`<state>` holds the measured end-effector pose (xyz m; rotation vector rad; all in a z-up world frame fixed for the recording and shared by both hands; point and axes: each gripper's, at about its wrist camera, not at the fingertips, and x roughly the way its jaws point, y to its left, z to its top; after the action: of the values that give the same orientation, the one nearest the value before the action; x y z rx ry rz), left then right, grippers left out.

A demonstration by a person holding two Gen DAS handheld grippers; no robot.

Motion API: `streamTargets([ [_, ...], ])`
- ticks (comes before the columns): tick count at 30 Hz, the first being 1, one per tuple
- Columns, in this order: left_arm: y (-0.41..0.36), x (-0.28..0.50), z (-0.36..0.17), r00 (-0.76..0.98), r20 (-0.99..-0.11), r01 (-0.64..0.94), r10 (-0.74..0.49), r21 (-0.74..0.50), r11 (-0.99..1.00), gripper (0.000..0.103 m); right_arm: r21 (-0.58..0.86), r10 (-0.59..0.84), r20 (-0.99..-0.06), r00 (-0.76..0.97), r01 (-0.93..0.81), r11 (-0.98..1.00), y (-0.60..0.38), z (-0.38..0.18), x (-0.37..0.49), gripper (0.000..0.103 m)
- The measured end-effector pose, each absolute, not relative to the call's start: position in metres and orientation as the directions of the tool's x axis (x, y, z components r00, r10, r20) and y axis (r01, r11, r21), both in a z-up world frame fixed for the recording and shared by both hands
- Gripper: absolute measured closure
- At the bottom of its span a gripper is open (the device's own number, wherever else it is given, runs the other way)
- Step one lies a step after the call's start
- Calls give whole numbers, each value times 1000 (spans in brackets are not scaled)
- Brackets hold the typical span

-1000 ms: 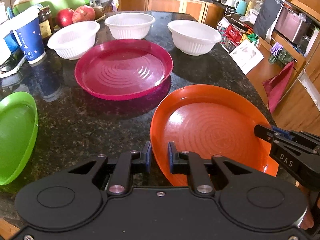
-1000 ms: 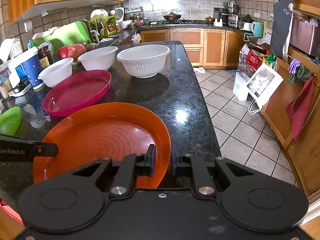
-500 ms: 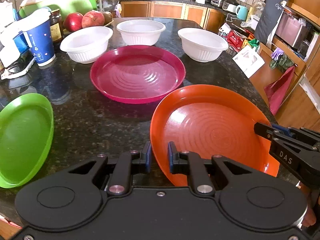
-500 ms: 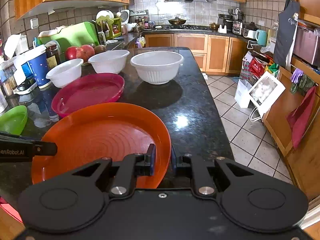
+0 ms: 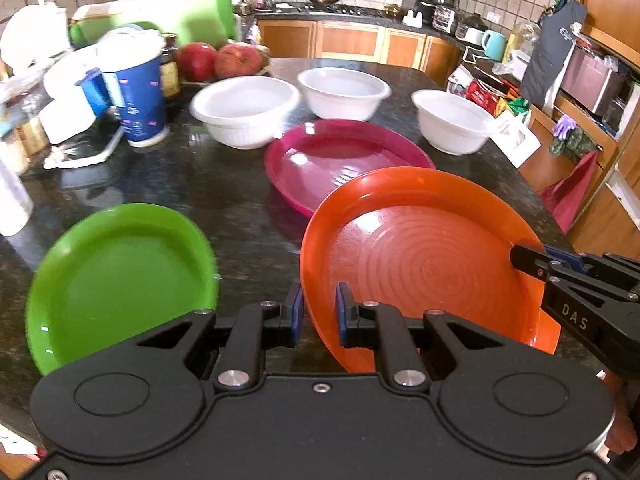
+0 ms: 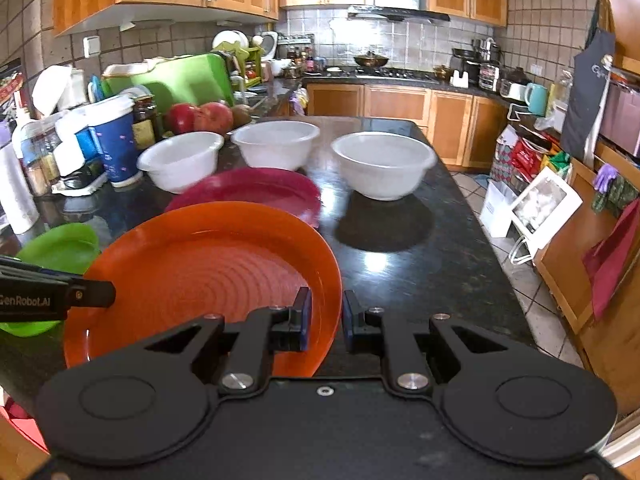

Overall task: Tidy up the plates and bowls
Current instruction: 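Lift the orange plate with the left gripper and lower it onto the green plate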

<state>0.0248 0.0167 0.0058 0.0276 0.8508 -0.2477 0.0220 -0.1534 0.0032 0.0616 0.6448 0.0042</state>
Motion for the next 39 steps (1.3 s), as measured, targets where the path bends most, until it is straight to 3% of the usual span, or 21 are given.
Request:
streamTargets([
  [22, 167, 20, 12, 699, -712, 81, -67, -14, 997, 81, 61, 159, -578, 800, -152, 987, 18, 19, 41, 85],
  [39, 212, 39, -6, 673, -727, 193, -138, -8, 981, 80, 40, 70, -628, 775, -58, 998, 64, 4, 51, 84],
])
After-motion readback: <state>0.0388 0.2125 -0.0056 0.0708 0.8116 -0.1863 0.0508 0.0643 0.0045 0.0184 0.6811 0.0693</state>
